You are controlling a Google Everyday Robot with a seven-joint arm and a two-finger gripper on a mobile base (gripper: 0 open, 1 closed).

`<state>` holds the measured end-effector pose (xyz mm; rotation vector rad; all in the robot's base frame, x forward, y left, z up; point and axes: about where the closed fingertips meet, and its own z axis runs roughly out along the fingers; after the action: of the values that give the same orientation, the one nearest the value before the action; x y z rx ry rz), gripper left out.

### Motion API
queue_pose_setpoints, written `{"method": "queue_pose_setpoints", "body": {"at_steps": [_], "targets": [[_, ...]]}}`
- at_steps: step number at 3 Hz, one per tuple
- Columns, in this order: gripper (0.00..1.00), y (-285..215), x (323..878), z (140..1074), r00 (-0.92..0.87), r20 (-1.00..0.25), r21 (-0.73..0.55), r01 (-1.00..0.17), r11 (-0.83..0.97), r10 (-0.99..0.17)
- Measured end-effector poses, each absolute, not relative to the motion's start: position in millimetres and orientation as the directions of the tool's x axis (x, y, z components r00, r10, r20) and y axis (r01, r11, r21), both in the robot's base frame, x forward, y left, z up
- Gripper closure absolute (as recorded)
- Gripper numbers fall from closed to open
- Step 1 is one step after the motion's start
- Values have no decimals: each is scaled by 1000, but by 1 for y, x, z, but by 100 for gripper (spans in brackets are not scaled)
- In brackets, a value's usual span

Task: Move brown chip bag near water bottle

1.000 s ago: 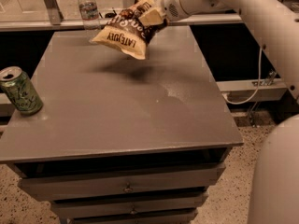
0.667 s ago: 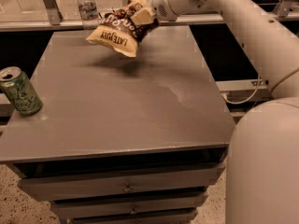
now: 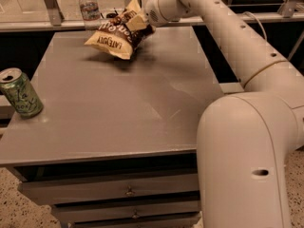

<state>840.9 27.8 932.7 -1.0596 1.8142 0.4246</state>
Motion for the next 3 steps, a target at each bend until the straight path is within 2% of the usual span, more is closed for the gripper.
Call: {"method": "queue_pose_setpoints", "body": {"at_steps": [1,3], "targets": [[69,41,846,919,-188,-854,-125,-832,541,-485],[23,56,844,900,-213,-846,-78,-858,508,-488]]}}
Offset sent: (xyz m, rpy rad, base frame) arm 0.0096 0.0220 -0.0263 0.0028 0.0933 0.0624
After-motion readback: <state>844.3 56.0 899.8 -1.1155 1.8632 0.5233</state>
